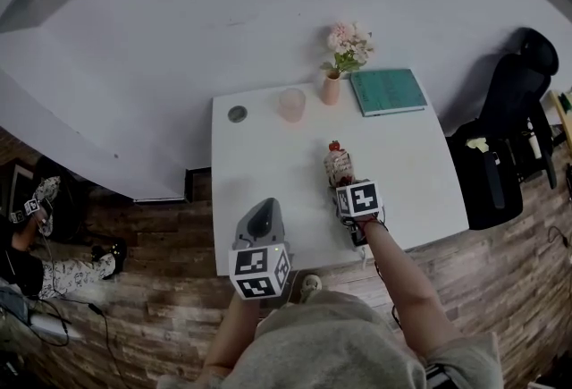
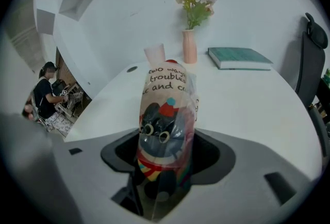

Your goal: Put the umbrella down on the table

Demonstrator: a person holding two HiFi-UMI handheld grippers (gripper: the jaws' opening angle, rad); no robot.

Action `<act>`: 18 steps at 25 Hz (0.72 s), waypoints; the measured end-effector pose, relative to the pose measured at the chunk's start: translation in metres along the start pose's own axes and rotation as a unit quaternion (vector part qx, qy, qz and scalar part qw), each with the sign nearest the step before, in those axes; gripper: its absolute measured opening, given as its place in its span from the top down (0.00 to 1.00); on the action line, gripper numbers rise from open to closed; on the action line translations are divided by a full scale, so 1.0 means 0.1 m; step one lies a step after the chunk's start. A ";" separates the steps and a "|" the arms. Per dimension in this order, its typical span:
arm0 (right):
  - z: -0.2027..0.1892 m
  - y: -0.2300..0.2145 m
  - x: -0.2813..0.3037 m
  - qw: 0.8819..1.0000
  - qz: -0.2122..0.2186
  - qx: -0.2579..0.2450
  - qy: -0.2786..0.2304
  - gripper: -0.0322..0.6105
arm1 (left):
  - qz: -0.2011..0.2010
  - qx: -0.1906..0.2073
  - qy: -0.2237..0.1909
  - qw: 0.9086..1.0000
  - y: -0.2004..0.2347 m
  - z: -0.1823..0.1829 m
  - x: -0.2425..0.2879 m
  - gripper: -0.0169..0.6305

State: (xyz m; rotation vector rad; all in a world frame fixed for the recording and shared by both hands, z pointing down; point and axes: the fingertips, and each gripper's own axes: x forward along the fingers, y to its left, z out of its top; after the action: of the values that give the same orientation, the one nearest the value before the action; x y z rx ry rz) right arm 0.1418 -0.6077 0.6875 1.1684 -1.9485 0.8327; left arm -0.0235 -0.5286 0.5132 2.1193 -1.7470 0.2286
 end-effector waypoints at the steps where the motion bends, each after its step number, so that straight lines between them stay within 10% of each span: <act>1: -0.02 -0.01 0.04 1.000 -0.001 0.003 0.007 0.53 | 0.000 -0.002 0.002 1.000 0.01 0.00 0.02 0.96; 18: -0.06 -0.02 0.15 1.000 -0.014 -0.001 0.006 0.53 | -0.010 -0.002 -0.006 1.000 -0.04 0.08 0.02 0.96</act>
State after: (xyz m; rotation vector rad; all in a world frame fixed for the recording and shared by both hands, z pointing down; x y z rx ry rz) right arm 0.1398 -0.6104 0.7034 1.1844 -1.9182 0.8208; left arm -0.0198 -0.5330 0.5056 2.1390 -1.7301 0.2076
